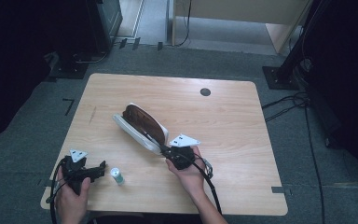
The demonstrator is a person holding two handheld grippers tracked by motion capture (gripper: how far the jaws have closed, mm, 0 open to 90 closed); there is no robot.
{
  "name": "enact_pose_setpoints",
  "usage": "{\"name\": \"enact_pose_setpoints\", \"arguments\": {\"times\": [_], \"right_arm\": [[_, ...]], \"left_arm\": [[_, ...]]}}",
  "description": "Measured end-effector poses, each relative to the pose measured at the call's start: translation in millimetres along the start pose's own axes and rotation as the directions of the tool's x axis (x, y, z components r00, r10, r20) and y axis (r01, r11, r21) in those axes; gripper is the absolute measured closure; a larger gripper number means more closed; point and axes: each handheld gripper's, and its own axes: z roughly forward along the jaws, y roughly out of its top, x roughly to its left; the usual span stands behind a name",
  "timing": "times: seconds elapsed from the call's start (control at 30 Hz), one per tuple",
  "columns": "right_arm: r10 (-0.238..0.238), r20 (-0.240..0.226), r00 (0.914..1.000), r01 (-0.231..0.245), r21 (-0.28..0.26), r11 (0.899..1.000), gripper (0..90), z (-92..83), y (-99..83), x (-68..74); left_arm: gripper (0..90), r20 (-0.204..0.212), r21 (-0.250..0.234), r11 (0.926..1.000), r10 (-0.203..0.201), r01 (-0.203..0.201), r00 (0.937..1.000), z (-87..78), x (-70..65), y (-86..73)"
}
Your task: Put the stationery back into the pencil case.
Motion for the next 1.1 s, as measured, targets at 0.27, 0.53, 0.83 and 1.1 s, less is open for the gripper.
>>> {"name": "enact_pose_setpoints", "arguments": {"times": [0.27, 0.53, 0.83, 1.1], "right_arm": [[-0.008, 0.028, 0.9996, 0.008, -0.027, 1.0, 90.0, -3.9, 10.6, 0.0], [0.013, 0.036, 0.9993, -0.012, -0.004, 1.0, 90.0, -10.8, -1.9, -7.1], [-0.033, 0.036, 0.9988, 0.032, 0.047, 0.998, 90.0, 4.7, -3.4, -0.7], [-0.002, 0.056, 0.9985, 0.001, 0.009, 1.0, 85.6, -9.4, -3.3, -10.8]], "left_arm": [[0.0, 0.0, 0.0, 1.0, -0.001, 0.001, 1.0, 0.0, -0.1, 0.0], [0.0, 0.0, 0.0, 1.0, 0.0, 0.0, 1.0, 0.0, 0.0, 0.0], [0.0, 0.0, 0.0, 1.0, 0.0, 0.0, 1.0, 0.0, 0.0, 0.0], [0.0, 0.0, 0.0, 1.0, 0.0, 0.0, 1.0, 0.0, 0.0, 0.0]]}}
